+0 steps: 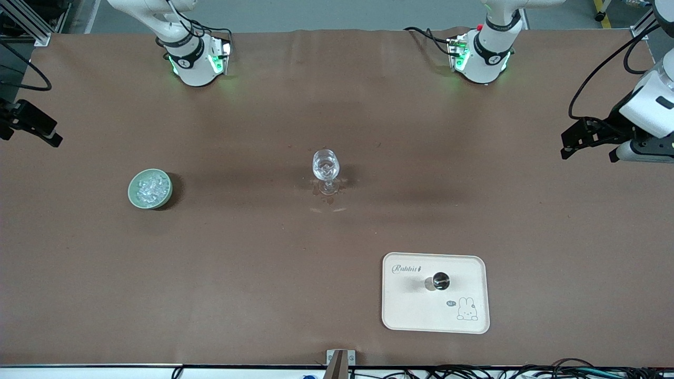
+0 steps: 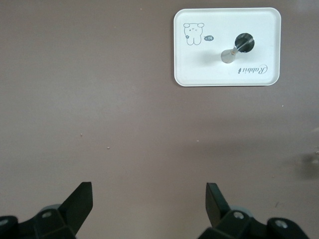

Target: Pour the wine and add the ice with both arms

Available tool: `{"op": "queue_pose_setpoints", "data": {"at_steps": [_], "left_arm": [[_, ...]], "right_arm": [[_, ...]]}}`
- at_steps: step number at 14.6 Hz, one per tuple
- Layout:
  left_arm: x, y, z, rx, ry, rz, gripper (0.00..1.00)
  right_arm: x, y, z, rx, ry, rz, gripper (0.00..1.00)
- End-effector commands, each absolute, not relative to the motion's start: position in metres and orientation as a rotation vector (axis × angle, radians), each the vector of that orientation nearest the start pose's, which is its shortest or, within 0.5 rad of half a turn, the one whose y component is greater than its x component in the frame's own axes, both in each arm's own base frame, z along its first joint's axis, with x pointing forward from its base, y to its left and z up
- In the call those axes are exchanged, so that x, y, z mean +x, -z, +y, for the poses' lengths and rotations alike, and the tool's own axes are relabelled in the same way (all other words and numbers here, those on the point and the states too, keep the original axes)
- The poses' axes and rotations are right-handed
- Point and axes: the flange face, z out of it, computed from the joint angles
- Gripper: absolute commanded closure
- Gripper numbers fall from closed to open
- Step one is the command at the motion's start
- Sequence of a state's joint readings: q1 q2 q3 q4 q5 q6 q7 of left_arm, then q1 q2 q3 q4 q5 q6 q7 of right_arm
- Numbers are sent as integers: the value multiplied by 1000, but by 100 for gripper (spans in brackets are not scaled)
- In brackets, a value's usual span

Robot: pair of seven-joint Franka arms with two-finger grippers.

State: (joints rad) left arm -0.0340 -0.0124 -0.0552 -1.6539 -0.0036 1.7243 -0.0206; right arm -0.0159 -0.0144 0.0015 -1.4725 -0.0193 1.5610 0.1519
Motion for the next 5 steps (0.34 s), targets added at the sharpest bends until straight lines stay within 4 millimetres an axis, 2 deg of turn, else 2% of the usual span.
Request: {"op": "queue_pose_setpoints", "data": {"at_steps": [1, 5], "left_arm": [[556, -606, -58, -3153, 21, 50, 0], [555, -606, -58, -3152, 11, 55, 0]], "right_arm": [[548, -682, -9, -3126, 157, 287, 0], [548, -682, -8, -3125, 160, 294, 0]]}}
